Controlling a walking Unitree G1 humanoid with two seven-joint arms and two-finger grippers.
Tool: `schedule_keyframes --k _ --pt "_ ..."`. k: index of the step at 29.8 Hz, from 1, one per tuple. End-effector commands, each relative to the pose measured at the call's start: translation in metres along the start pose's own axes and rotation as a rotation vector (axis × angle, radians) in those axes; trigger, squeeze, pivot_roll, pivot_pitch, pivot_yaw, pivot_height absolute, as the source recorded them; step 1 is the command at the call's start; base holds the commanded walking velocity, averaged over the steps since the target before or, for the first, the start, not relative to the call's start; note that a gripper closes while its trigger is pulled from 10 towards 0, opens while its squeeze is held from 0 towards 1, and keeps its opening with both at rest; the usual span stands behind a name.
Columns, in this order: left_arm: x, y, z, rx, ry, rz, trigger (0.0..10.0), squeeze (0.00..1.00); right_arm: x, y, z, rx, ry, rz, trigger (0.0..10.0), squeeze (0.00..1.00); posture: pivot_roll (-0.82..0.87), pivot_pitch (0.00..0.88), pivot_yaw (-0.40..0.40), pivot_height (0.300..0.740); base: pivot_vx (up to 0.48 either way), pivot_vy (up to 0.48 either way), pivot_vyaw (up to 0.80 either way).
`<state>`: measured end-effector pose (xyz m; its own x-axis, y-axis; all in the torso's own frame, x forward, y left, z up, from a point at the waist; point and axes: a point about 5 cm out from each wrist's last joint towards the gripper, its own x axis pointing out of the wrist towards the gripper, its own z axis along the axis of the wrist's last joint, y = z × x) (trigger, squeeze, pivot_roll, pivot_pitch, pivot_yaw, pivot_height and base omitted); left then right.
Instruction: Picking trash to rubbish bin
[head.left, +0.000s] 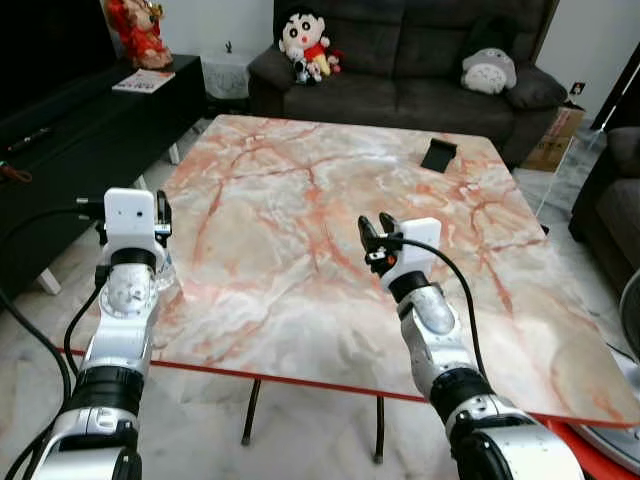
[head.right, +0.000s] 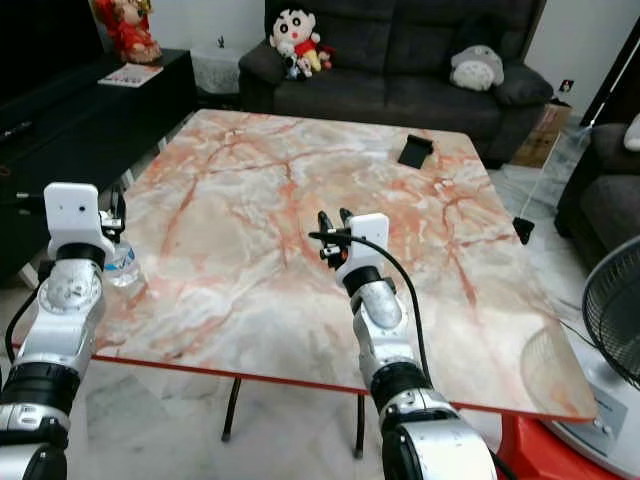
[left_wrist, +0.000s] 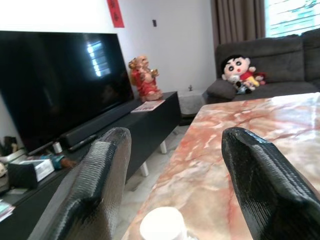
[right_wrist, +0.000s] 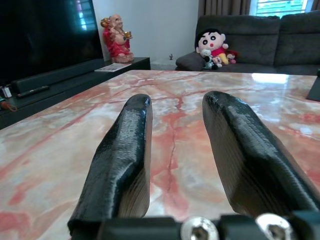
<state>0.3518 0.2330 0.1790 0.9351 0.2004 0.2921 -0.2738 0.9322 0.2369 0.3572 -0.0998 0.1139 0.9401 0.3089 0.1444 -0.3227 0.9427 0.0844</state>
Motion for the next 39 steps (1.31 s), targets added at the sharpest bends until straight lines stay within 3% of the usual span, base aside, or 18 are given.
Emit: schedule_keyframes --k 1,10,21,27,33,39 --pt "0.003 -0.001 0.003 -0.014 -0.002 -0.001 10.0 0.0 -0.002 -0.002 -0.003 -0.003 0.011 -0.003 10.0 0.0 0.06 0.0 -0.043 0.74 0.0 0.0 0.0" --pt "0.009 0.002 -0.01 0.02 0.1 0.053 10.0 0.0 -0.001 -0.001 -0.002 -0.005 0.013 0.005 10.0 0.0 0.07 0.0 -0.051 0.74 0.0 0.0 0.0" --pt "0.018 0.002 -0.008 0.006 0.118 0.068 10.0 0.0 -0.003 -0.002 -0.004 -0.005 0.017 -0.002 10.0 0.0 0.06 0.0 -0.053 0.74 0.0 0.0 0.0" --pt "0.022 0.008 -0.009 0.012 0.158 0.134 10.0 0.0 -0.003 -0.002 -0.003 -0.003 0.016 -0.004 10.0 0.0 0.06 0.01 -0.054 0.74 0.0 0.0 0.0" --pt "0.026 0.007 -0.006 -0.001 0.144 0.124 10.0 0.0 -0.002 -0.002 -0.003 -0.001 0.017 -0.003 10.0 0.0 0.06 0.014 -0.053 0.74 0.0 0.0 0.0" --pt "0.03 -0.003 0.01 -0.039 0.032 0.038 10.0 0.0 -0.002 -0.001 -0.003 0.003 0.012 -0.006 10.0 0.0 0.06 0.017 -0.052 0.74 0.0 0.0 0.0"
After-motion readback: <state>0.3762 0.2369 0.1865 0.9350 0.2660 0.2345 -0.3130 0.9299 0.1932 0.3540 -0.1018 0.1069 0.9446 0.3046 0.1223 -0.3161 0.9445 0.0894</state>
